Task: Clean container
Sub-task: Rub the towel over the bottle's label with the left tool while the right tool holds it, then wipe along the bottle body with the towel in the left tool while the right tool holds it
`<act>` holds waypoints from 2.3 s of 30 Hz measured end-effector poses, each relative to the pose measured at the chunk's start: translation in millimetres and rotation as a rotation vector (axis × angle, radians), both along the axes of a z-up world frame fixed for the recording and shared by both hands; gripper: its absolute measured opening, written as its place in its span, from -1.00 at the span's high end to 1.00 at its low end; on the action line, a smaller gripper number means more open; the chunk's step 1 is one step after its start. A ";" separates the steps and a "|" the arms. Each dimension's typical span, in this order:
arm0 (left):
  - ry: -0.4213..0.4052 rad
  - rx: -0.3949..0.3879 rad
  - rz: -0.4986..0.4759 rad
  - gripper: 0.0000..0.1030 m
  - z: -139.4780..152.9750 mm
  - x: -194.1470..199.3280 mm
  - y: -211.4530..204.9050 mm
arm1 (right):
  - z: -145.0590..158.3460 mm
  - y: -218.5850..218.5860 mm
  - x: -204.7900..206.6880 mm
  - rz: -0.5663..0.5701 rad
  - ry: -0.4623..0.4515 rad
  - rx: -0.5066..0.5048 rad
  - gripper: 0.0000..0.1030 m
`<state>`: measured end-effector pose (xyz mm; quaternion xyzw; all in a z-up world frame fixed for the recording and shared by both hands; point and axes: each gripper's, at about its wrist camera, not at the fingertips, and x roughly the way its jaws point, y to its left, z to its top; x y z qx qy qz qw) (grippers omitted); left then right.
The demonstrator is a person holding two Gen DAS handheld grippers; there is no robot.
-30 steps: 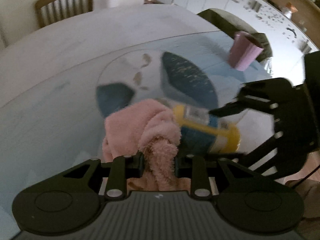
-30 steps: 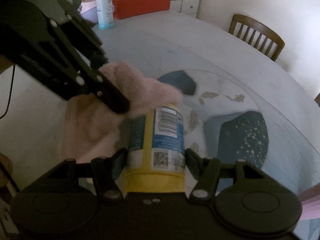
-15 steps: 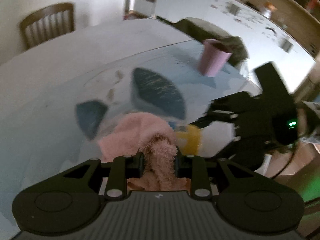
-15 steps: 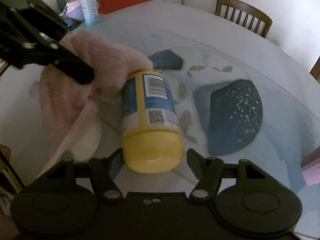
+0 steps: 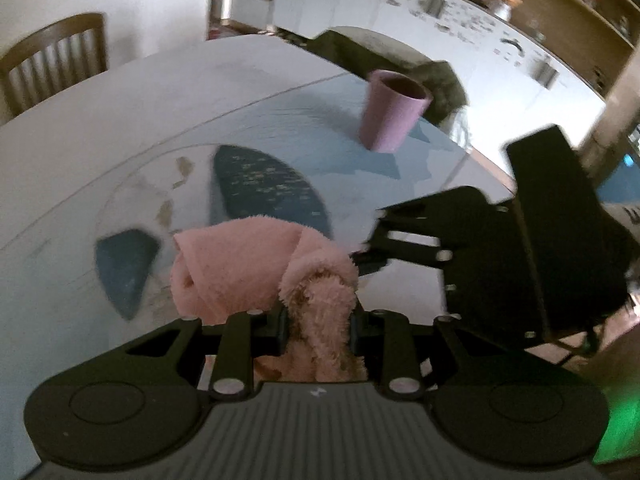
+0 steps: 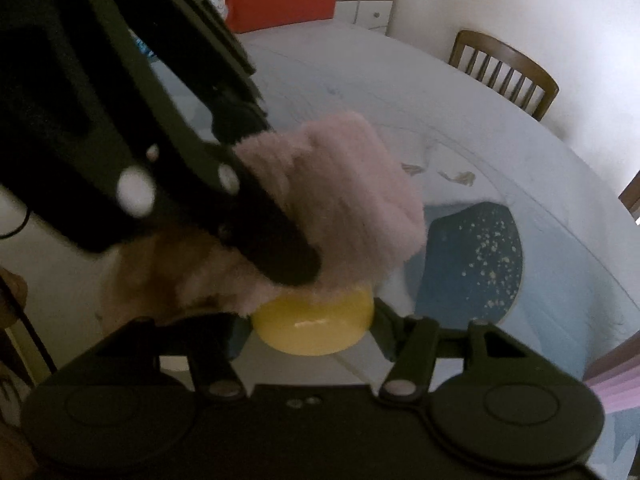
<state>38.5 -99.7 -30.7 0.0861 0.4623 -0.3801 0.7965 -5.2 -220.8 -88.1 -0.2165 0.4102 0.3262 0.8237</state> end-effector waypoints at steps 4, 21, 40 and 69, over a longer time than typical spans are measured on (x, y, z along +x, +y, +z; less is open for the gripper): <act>0.014 0.024 0.087 0.49 -7.5 10.1 19.4 | 5.2 -1.2 1.9 -0.011 -0.014 0.012 -0.16; -0.030 -0.110 0.119 0.49 30.9 6.7 39.3 | 37.9 8.2 -2.6 0.072 -0.077 0.019 -0.16; 0.081 0.040 0.214 0.49 -27.0 30.6 63.7 | 16.8 -6.2 -12.7 0.187 -0.056 -0.057 -0.16; -0.040 0.048 -0.183 0.49 3.9 -8.1 -35.4 | 10.6 -24.7 1.2 0.018 0.089 0.038 -0.19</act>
